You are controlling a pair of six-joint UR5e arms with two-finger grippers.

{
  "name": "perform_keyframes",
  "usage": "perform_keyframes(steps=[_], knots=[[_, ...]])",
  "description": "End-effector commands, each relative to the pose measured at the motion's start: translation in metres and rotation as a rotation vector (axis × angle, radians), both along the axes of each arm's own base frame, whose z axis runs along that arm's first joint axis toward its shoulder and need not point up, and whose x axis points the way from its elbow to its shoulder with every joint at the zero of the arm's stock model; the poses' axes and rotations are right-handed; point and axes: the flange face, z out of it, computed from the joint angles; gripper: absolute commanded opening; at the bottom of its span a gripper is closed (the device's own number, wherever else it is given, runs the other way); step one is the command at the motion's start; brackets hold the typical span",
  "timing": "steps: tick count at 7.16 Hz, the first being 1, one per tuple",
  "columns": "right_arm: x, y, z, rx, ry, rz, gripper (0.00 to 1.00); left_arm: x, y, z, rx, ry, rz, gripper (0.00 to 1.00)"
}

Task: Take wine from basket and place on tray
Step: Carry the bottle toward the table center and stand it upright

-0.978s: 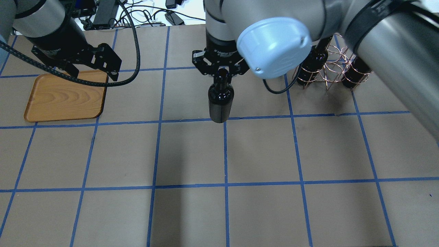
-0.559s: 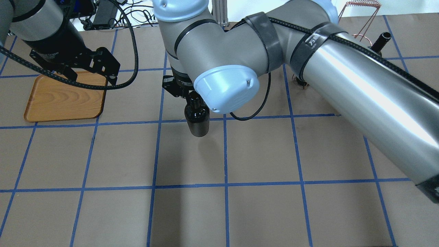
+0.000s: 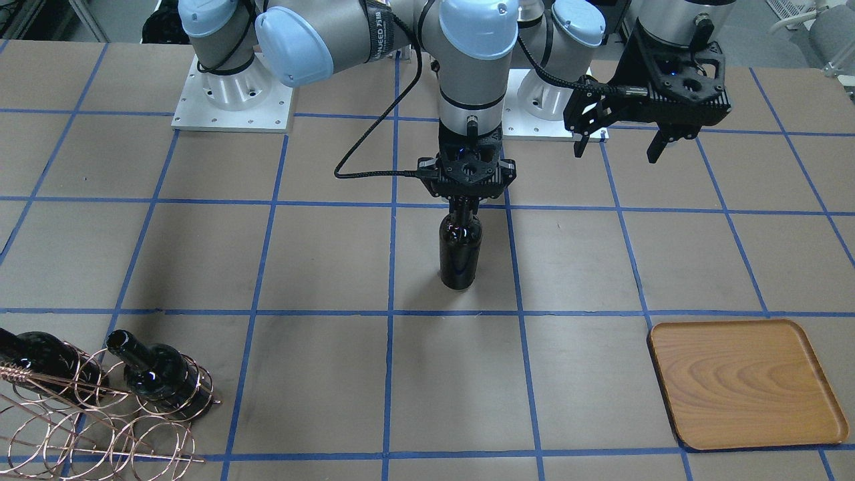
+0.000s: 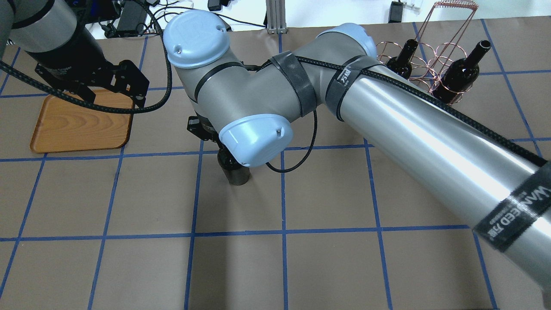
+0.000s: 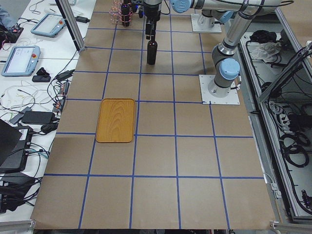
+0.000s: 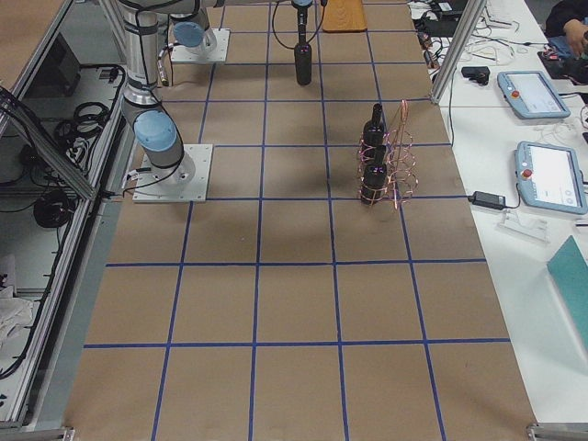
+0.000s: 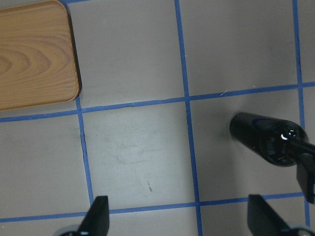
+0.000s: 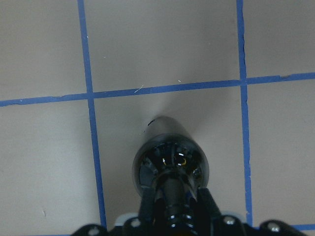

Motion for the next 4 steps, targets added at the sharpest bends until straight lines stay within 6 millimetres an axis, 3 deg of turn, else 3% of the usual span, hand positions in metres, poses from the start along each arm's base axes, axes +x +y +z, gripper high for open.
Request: perform_keyframes(steps=[1,3,4], knots=[[0.001,0.0,0.004,-0.004,-0.016,-0.003,1.0,0.0,0.001,0.001,-0.001,-0.002,0.0,1.0],[-0.013,-0.002,0.046,-0.027,-0.067,-0.029,1.0,0.0,0.001,0.001,-0.001,-0.002,0.0,1.0],[-0.039,-0.015,0.066,-0.051,-0.064,-0.06,1.0,-0.001,0.002,0.0,0.0,0.0,0.002,1.0]])
